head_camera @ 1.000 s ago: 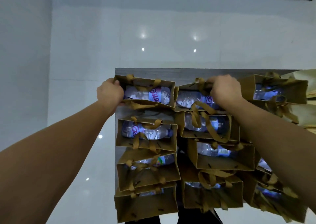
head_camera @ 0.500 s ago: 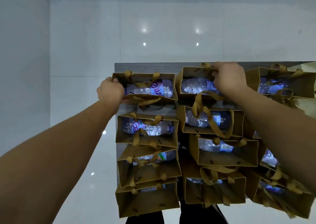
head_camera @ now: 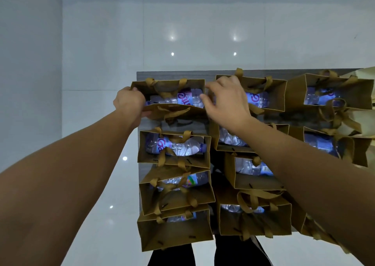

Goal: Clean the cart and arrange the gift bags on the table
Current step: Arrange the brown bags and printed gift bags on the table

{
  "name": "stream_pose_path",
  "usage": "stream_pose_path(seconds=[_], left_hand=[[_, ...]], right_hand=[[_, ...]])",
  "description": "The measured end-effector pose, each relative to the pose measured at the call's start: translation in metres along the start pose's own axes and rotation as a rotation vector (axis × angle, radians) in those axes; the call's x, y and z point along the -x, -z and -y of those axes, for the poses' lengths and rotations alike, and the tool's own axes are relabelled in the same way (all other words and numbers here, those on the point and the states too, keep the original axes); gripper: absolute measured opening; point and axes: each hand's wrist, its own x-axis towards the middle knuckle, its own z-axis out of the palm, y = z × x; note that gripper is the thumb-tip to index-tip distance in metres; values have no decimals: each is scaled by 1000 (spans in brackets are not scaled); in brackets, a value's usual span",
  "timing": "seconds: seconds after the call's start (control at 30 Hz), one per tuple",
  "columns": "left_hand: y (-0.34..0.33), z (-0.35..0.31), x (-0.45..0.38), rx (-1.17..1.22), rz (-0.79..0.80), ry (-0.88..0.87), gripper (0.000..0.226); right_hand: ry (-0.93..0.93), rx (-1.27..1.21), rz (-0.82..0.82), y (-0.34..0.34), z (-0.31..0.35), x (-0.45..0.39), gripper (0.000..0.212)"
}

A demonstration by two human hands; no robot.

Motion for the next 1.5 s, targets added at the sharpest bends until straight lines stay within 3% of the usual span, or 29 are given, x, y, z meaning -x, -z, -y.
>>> stream_pose_path(seconds=[0.17, 0.33, 0.7, 0.9, 1.03, 1.23, 1.37, 1.5], left_hand=[[1, -8, 3, -37, -16, -19, 31], [2, -6, 2, -72, 7, -108, 23], [2, 7, 2, -154, 43, -222, 30], [17, 39, 43, -286, 18, -376, 44], [32, 83, 74, -341, 64, -322, 52], [40, 120, 83, -471, 60, -325, 32], [42, 125, 75, -558, -30, -368, 31], [46, 119, 70, -493, -74, -351, 31]], right_hand=[[-201, 267, 241, 5, 27, -31, 16], [-252, 215, 205, 2, 28, -39, 14], [-320, 141, 163, -4, 20, -35, 20], [-301, -92, -45, -3, 20, 23, 30], [-294, -137, 30, -6, 38, 90, 29], [-427, -17, 338, -37, 46, 140, 33], [-439, -70, 270, -46, 50, 132, 23], [-418, -76, 162, -39, 54, 110, 16]])
